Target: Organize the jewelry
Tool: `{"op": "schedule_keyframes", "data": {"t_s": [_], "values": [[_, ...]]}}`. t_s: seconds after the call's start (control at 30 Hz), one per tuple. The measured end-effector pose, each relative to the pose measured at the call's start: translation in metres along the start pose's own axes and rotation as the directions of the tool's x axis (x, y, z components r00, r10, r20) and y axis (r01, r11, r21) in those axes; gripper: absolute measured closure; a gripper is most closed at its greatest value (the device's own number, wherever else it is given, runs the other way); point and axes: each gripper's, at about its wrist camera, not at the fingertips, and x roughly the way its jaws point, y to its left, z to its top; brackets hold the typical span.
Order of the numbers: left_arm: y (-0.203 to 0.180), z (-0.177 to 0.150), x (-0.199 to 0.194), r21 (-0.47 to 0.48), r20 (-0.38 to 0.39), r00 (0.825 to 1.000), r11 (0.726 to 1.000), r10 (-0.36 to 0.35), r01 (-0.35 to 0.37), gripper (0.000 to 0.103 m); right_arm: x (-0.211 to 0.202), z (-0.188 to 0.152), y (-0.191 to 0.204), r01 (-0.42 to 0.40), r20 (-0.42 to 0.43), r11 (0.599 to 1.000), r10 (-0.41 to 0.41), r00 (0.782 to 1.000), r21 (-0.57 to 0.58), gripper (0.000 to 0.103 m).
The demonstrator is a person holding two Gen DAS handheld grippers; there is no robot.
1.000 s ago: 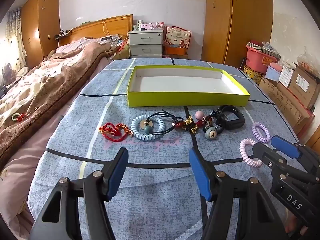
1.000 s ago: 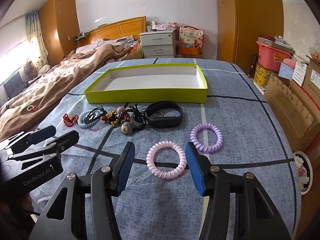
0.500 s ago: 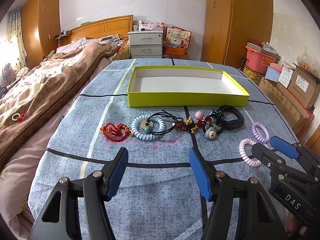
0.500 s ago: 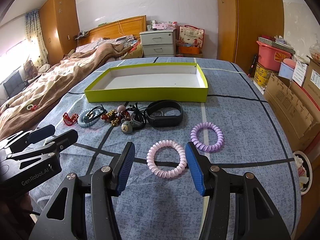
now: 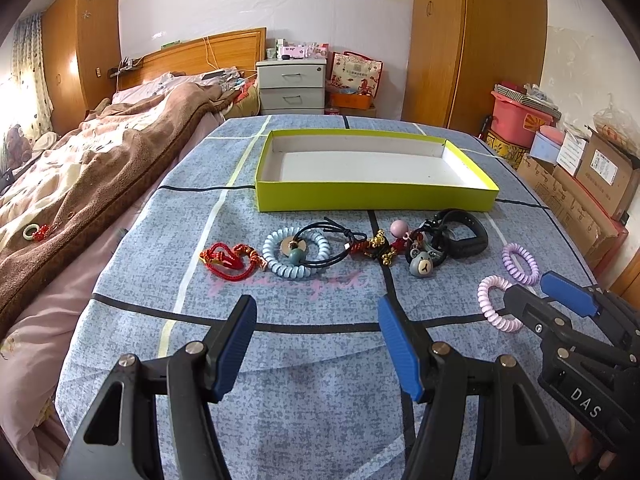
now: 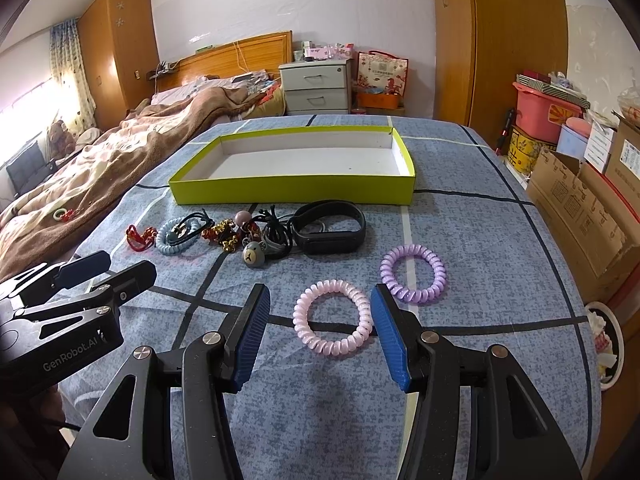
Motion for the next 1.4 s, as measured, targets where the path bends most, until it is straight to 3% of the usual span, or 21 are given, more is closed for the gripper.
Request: {"op": "schedule_keyframes", "data": {"t_s": [1.4], "values": [[0.0056, 0.0027, 0.0054, -0.011, -0.024, 1.000, 1.000, 0.000, 0.000, 0.038, 0.0009, 0.0010, -0.0010, 0.004, -0.010, 1.000, -0.004, 1.000, -0.001, 0.050]]}}
